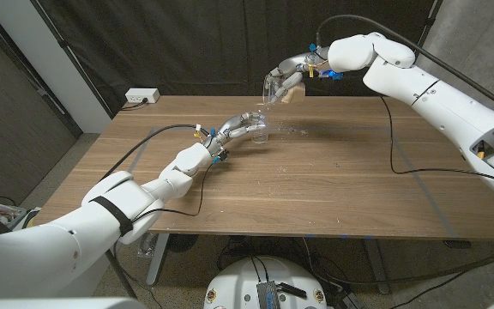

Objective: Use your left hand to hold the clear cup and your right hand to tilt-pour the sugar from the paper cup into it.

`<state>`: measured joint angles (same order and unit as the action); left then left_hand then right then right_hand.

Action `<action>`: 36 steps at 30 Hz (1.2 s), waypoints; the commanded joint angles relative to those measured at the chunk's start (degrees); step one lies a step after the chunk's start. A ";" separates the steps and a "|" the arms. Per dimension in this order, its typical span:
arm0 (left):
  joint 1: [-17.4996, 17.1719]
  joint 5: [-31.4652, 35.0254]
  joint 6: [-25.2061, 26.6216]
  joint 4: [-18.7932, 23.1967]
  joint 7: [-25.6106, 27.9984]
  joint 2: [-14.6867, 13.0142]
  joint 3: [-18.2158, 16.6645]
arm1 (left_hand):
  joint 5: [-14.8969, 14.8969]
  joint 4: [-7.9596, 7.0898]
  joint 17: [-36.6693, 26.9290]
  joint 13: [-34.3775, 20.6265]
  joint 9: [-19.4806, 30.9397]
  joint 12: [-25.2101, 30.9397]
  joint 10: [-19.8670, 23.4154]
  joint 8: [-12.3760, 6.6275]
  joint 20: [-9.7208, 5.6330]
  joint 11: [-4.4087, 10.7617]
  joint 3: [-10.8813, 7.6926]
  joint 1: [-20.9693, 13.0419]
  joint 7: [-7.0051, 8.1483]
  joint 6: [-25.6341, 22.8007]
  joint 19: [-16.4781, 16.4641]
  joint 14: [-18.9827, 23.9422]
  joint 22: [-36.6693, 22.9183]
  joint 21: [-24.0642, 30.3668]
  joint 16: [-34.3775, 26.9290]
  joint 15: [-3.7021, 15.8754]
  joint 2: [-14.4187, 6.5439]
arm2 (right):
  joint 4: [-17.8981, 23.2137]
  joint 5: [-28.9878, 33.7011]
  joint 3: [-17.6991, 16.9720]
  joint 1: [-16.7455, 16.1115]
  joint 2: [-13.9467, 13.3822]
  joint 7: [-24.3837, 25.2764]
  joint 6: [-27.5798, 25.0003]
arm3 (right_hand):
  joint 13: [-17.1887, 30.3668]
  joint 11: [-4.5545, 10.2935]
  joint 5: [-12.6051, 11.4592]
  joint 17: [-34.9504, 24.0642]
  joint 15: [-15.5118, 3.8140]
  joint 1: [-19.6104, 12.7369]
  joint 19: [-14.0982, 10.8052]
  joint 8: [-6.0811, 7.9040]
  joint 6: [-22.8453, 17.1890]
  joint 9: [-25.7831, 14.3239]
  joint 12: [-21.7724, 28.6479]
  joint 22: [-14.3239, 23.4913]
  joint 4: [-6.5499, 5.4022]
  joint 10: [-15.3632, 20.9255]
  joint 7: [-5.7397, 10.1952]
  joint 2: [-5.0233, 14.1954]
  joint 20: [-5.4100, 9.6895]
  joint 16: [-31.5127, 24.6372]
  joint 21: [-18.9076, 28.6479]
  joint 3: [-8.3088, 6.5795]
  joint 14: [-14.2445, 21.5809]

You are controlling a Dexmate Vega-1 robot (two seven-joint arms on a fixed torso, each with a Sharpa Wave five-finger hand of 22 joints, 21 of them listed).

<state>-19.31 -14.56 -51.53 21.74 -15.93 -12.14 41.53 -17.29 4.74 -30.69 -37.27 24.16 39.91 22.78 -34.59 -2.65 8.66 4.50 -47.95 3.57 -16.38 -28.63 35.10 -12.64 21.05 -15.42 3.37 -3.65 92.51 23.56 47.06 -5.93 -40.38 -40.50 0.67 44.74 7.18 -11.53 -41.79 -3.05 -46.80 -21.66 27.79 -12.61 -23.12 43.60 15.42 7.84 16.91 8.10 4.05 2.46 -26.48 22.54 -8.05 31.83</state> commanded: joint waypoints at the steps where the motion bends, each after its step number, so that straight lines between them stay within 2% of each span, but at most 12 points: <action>1: -0.05 0.39 -0.54 0.19 0.05 -0.15 0.32 | -0.04 0.09 -0.29 -0.26 0.21 0.57 0.44 -0.25 -0.58 -0.05 0.43 -0.51 0.25 -0.33 0.17 0.33 -0.24 0.22 0.27 6.63 -0.07 | 1.41 5.84 1.55 1.17 0.12 -1.44 1.42 | 0.05 0.19 -0.23 -0.14 -10.24 -0.28 -0.34 0.53 -0.65 -0.17 0.23 0.12 -0.10 0.71 -0.01 0.49 0.27 0.15 -0.10 -0.53 0.72; 23: -0.08 0.74 -0.76 0.35 0.06 -0.08 0.55 | 0.00 -0.01 -0.64 -0.27 0.02 0.61 0.40 -0.38 -0.57 0.08 0.88 -0.75 0.10 -0.29 0.23 0.63 -0.23 0.37 0.67 6.48 -0.23 | 1.46 11.69 2.38 2.06 1.40 -4.09 3.93 | 0.09 0.40 -0.29 -0.34 -10.25 -0.26 -0.16 0.53 -1.03 -0.20 0.04 -0.10 -0.17 0.94 -0.15 0.48 0.17 0.32 -0.24 -0.52 0.92; 36: 0.02 0.96 -0.72 0.37 0.12 -0.09 0.76 | 0.02 -0.06 -0.82 -0.26 -0.02 0.63 0.39 -0.51 -0.68 -0.01 1.13 -0.85 -0.03 -0.37 0.26 0.68 -0.23 0.45 0.90 6.59 -0.28 | 1.85 17.29 3.70 2.90 2.31 -5.22 5.45 | 0.15 0.49 -0.36 -0.54 -10.26 -0.36 0.01 0.60 -1.48 -0.23 -0.05 -0.27 -0.18 1.19 -0.12 0.56 0.06 0.38 -0.38 -0.57 1.12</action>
<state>-19.38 -13.80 -52.43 22.10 -15.85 -12.28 42.10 -17.29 4.58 -31.22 -37.29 24.17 40.30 23.00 -34.58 -2.65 8.69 5.15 -48.25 3.58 -16.38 -28.63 35.10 -12.64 21.05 -14.56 3.37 -3.95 94.10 36.65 49.92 -3.60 -38.75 -44.63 4.86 44.74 7.50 -11.47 -42.09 -3.18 -47.24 -21.66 27.97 -13.52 -23.27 43.17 15.15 7.81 17.43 7.97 3.89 2.46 -26.26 22.24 -8.07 32.38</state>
